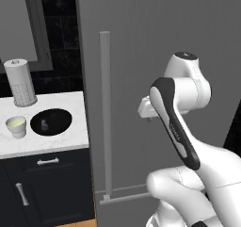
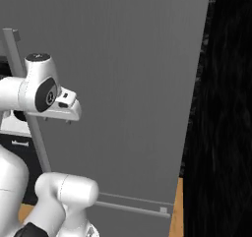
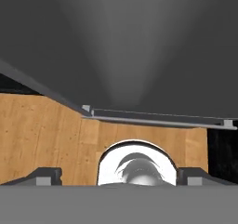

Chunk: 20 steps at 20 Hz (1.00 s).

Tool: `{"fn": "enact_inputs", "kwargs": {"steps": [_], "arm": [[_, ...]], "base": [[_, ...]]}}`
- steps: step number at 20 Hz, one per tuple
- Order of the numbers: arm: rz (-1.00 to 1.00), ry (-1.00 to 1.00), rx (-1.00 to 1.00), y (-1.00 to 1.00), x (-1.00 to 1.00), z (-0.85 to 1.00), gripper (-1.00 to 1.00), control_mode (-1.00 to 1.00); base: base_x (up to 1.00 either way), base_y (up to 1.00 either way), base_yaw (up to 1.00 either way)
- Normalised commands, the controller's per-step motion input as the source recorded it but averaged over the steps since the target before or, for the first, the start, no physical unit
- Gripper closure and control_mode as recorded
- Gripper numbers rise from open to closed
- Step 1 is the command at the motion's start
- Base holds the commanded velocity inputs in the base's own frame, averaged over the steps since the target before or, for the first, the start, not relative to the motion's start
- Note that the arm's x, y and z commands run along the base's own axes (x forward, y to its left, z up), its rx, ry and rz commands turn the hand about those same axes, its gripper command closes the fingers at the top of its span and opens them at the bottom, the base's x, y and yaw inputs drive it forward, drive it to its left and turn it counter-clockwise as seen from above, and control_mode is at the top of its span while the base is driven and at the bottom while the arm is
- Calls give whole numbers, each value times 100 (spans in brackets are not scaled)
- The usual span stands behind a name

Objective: Grab a lemon wedge from the fridge and one ice cube from the ice bowl, and put them in the glass of lemonade.

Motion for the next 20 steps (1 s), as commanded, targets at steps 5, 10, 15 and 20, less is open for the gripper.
{"fn": "enact_inputs", "kwargs": {"steps": [5,10,15,20], "arm": [[0,0,0,0,-20,-20,-100,-100],[0,0,0,0,0,0,-100,-100],[0,0,0,0,0,0,-100,100],[0,0,0,0,0,0,-100,100]], "base": [[0,0,0],[0,0,0],[-4,39,0],[0,97,-5]]}}
